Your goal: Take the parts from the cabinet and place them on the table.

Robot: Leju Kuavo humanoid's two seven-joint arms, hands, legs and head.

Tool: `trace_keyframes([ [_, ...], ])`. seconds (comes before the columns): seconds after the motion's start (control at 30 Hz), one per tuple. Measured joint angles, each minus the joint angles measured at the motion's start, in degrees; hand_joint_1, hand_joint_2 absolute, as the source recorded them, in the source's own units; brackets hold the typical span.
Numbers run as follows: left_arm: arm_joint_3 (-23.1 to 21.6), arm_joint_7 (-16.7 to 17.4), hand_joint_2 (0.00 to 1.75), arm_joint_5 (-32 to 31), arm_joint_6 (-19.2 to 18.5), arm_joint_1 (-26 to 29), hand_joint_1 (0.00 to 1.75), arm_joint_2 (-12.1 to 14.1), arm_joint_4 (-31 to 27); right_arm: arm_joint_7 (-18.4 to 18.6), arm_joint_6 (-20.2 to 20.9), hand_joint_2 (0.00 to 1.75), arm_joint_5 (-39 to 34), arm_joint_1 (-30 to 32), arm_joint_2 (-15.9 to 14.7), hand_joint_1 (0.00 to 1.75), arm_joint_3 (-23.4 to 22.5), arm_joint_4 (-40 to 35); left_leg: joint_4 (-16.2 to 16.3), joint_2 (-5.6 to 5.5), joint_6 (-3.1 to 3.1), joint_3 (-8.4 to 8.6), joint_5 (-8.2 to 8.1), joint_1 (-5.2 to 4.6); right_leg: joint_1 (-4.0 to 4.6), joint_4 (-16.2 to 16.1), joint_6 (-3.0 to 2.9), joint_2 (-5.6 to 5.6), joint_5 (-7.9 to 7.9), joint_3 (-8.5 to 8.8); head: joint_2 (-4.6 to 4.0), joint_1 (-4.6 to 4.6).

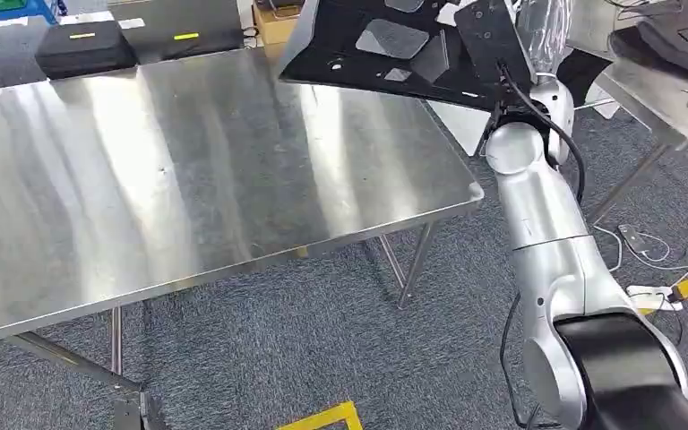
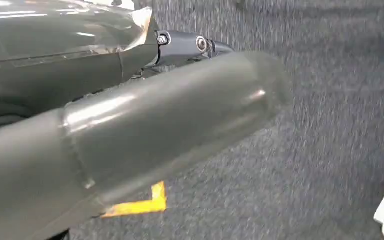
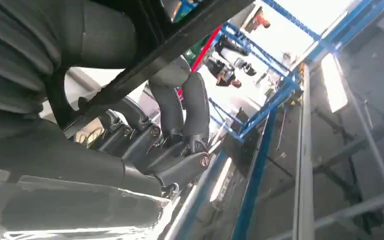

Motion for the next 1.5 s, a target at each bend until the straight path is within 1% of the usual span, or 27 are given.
trace_keyframes([
  [0.03,0.02,0.00,0.00,0.04,0.00,-0.18,0.00,0.07,-0.07,0.07,-0.02,1.75,0.02,-0.01,0.11,1.75,0.07,-0.07,-0.63,-0.11,0.58,0.56,0.28,-0.13,-0.04,-0.06,0.53,-0.17,-0.37,-0.06,0.00,-0.07],
  [0.07,0.04,-0.04,0.00,0.09,-0.02,-0.29,0.00,0.04,-0.09,0.13,-0.07,1.75,0.02,-0.07,0.04,1.75,0.11,-0.07,-1.00,-0.32,1.01,1.21,0.37,-0.07,-0.32,1.17,0.38,-0.24,-1.02,-0.76,0.00,0.19],
  [0.1,0.09,-0.04,0.00,0.13,-0.13,-0.48,0.00,0.20,-0.09,0.24,-0.09,1.75,0.00,-0.32,0.13,1.75,0.26,-0.07,-1.10,-0.42,1.62,1.45,0.17,-0.18,-0.20,4.85,-0.18,-0.17,-2.36,-2.69,0.00,0.30],
  [0.17,0.24,-0.04,0.00,0.17,-0.31,-0.78,0.00,0.28,-0.09,0.28,-0.13,1.75,-0.17,-0.39,0.06,1.75,0.42,0.02,-1.10,-0.68,2.32,1.78,-0.31,-0.56,0.05,15.63,-0.92,-0.12,-5.38,-8.66,0.00,0.39],
  [0.2,0.24,-0.04,0.00,0.17,-0.39,-0.75,0.00,0.28,-0.07,0.44,-0.15,1.75,-0.35,-0.27,-0.07,1.75,0.44,0.13,-1.10,-0.93,2.67,2.05,-0.63,-0.85,0.54,20.19,-0.97,-0.01,-6.18,-11.69,0.00,0.46],
  [0.23,0.28,-0.04,0.00,0.15,-0.48,-0.69,0.00,0.26,-0.07,0.44,-0.20,1.75,-0.50,-0.11,-0.24,1.75,0.44,0.15,-1.10,-1.20,2.87,2.43,-0.96,-1.21,0.95,21.21,-0.93,0.09,-5.75,-13.10,0.00,0.46],
  [0.27,0.28,-0.04,0.00,0.13,-0.52,-0.68,0.00,0.22,-0.07,0.53,-0.24,1.75,-0.74,0.01,-0.39,1.75,0.46,0.15,-1.10,-1.56,3.08,2.89,-1.35,-1.54,1.30,19.30,-0.94,0.16,-4.16,-12.87,0.00,0.44],
  [0.3,0.28,-0.04,0.00,0.02,-0.57,-0.70,0.00,0.20,-0.07,0.59,-0.26,1.75,-0.87,0.05,-0.70,1.75,0.46,0.13,-1.10,-1.95,3.26,3.53,-1.87,-1.93,1.90,14.38,-1.03,0.23,-1.30,-11.14,0.00,0.52],
  [0.37,0.31,-0.07,0.00,-0.26,-0.68,-0.70,0.00,0.07,-0.06,0.61,-0.28,1.75,-1.22,0.10,-1.37,1.75,0.53,-0.26,-1.13,-2.36,3.44,4.76,-3.05,-2.43,3.21,2.45,-2.18,0.47,4.45,-6.67,0.00,0.50],
  [0.4,0.35,-0.07,0.00,-0.52,-0.68,-0.69,0.00,-0.18,0.02,0.66,-0.33,1.75,-1.35,0.15,-1.72,1.75,0.55,-0.41,-0.84,-2.66,3.13,4.98,-3.77,-3.31,3.96,1.00,-3.24,0.29,4.07,-5.16,0.00,0.28],
  [0.43,0.37,-0.13,0.00,-0.66,-0.72,-0.72,0.00,-0.15,0.02,0.81,-0.39,1.75,-1.44,0.45,-2.03,1.75,0.57,-0.64,-0.90,-2.73,3.03,4.96,-4.11,-3.02,3.40,0.80,-3.49,0.01,3.85,-5.01,0.00,0.31],
  [0.5,0.37,-0.13,0.00,-1.11,-0.87,-0.79,0.00,-0.26,0.02,0.87,-0.46,1.75,-1.81,1.46,-2.80,1.75,0.57,-1.48,-1.21,-2.57,2.45,5.19,-4.50,-2.59,3.72,0.99,-4.34,0.12,3.28,-5.01,0.00,0.41],
  [0.57,0.33,-0.24,0.00,-1.27,-0.92,-1.05,0.00,-0.21,-0.11,0.98,-0.46,1.75,-1.99,2.39,-3.43,1.75,0.46,-3.03,-0.65,-2.10,1.75,5.02,-5.80,-2.76,2.40,-0.12,-4.65,0.15,3.10,-4.21,0.00,0.50],
  [0.6,0.31,-0.24,0.00,-1.33,-0.88,-1.21,0.00,-0.35,-0.11,1.01,-0.46,1.75,-1.93,2.90,-3.54,1.75,0.35,-3.65,2.08,-1.62,1.23,3.75,-7.29,-2.64,2.19,-0.35,-5.07,0.14,2.82,-3.84,0.00,0.13],
  [0.67,0.28,-0.24,0.00,-1.55,-0.83,-1.26,0.00,-0.33,-0.07,1.12,-0.46,1.75,-1.64,4.67,-3.74,1.75,0.24,-4.31,11.78,-1.60,0.62,-1.56,-11.32,-1.80,2.11,-0.35,-5.30,0.24,2.37,-3.47,0.00,0.11],
  [0.7,0.28,-0.24,0.00,-1.66,-0.83,-1.19,0.00,-0.35,0.00,1.29,-0.46,1.75,-1.40,5.97,-3.87,1.75,0.18,-4.39,16.18,-1.60,0.31,-4.37,-12.55,-1.46,2.01,-0.34,-5.08,0.28,2.13,-3.19,0.00,0.11],
  [0.73,0.28,-0.24,0.00,-1.66,-0.81,-1.06,0.00,-0.35,0.02,1.47,-0.46,1.75,-1.23,7.19,-4.04,1.75,0.13,-4.44,18.17,-1.58,-0.12,-6.16,-12.17,-1.14,1.85,-0.31,-4.82,0.30,1.84,-2.92,0.00,0.13],
  [0.77,0.28,-0.24,0.00,-1.66,-0.79,-0.92,0.00,-0.35,0.04,1.55,-0.46,1.75,-0.98,8.11,-4.11,1.75,0.09,-4.44,17.30,-1.55,-0.68,-6.68,-10.13,-0.76,1.67,-0.19,-4.57,0.31,1.61,-2.70,0.00,0.17],
  [0.8,0.30,-0.24,0.00,-1.66,-0.72,-0.88,0.00,-0.28,0.02,1.64,-0.46,1.75,-0.68,8.58,-4.13,1.75,0.00,-4.44,13.59,-1.44,-1.40,-6.04,-6.46,-0.30,1.36,0.17,-4.10,0.34,1.27,-2.61,0.00,0.15],
  [0.87,0.28,-0.26,0.00,-1.66,-0.66,-0.88,0.00,-0.22,0.04,1.64,-0.50,1.75,-0.31,8.56,-4.13,1.75,-0.20,-4.61,3.48,-0.66,-2.74,-2.98,0.42,0.90,0.87,1.19,-3.18,0.44,0.57,-2.64,0.00,0.00],
  [0.9,0.28,-0.26,0.00,-1.66,-0.68,-0.88,0.00,-0.61,0.24,1.64,-0.53,1.75,-0.28,8.54,-4.13,1.75,-0.35,-4.79,2.71,-0.75,-3.34,-2.55,-0.48,0.53,1.37,1.53,-2.71,0.61,0.30,-2.79,0.00,-0.20],
  [0.93,0.28,-0.31,0.00,-1.66,-0.68,-0.88,0.00,-0.39,0.26,1.64,-0.57,1.75,-0.24,8.46,-4.20,1.75,-0.50,-4.83,1.44,-0.90,-2.28,-1.53,-0.83,0.64,1.55,2.05,-2.53,0.63,0.18,-3.11,0.00,-0.28],
  [0.97,0.31,-0.28,0.00,-1.64,-0.68,-0.80,0.00,-0.48,0.33,1.62,-0.59,1.75,-0.15,8.48,-4.26,1.75,-0.63,-4.94,1.55,-0.91,-0.97,-1.65,-0.47,0.70,2.01,2.48,-2.80,0.68,0.13,-3.34,0.00,-0.05],
  [1.3,0.31,-0.33,0.00,-1.53,-0.68,-0.83,0.00,-0.48,0.33,1.64,-0.59,1.75,-0.15,8.47,-4.26,1.75,-0.74,-4.98,1.57,-0.92,-0.93,-1.73,-0.46,0.50,1.81,2.36,-2.84,0.66,0.33,-3.25,0.00,0.09],
  [1.4,0.37,-0.59,0.00,-0.92,-0.66,-0.86,0.00,-0.37,0.33,1.62,-0.59,1.75,0.09,7.96,-4.09,1.75,-0.94,-5.01,1.57,-1.63,-0.33,-1.68,-0.37,-0.26,1.88,1.73,-2.81,0.07,0.34,-2.94,0.00,0.39],
  [1.43,0.85,-0.87,0.00,-0.18,-0.66,-0.84,0.00,-0.04,0.33,1.64,-0.66,1.75,1.26,6.80,-2.89,1.75,-0.96,-4.79,1.58,-1.63,0.49,-1.68,-0.48,-0.75,1.60,1.60,-2.53,-0.04,0.48,-2.92,0.00,0.35],
  [1.5,1.11,-0.90,0.00,0.07,-0.68,-0.84,0.00,0.07,0.33,3.21,-1.07,1.75,6.17,5.01,-1.97,1.75,-1.09,-1.44,1.61,-1.60,0.69,-1.66,-0.49,-0.85,1.49,1.57,-2.39,-0.04,0.56,-2.90,0.00,0.37],
])
